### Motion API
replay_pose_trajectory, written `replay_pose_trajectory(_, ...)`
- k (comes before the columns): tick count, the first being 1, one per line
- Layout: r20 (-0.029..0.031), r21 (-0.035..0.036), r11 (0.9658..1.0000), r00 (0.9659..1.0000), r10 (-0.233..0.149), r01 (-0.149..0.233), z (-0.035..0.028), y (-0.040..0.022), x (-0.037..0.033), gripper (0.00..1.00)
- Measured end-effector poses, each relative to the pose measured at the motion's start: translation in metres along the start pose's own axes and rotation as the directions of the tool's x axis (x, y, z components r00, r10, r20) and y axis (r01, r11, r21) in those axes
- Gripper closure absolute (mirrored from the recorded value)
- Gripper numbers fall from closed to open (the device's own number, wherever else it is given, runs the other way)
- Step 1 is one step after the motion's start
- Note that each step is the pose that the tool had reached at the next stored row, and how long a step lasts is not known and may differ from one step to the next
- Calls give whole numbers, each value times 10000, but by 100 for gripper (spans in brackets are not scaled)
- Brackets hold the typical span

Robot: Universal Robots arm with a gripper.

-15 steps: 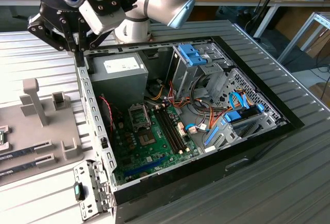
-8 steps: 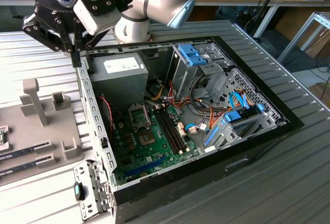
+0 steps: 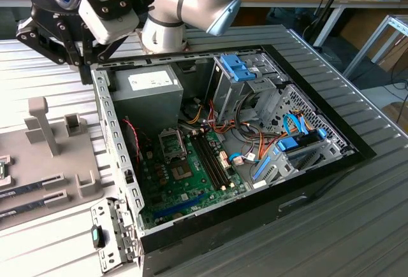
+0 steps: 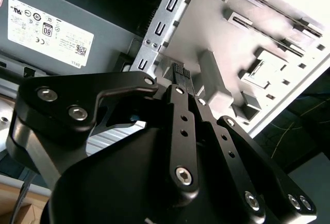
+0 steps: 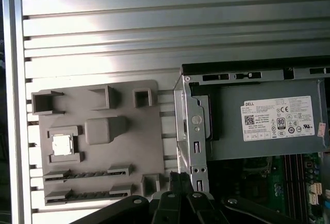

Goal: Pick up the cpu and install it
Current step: 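Reach for the cpu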

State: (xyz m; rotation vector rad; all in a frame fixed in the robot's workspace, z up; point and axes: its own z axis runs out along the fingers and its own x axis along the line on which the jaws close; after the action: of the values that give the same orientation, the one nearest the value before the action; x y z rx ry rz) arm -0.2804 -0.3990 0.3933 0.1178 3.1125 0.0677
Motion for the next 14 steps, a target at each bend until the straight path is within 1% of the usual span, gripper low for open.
replay_pose_trajectory(14, 0, 0, 10000, 10000, 1, -1, -5, -12, 169, 89)
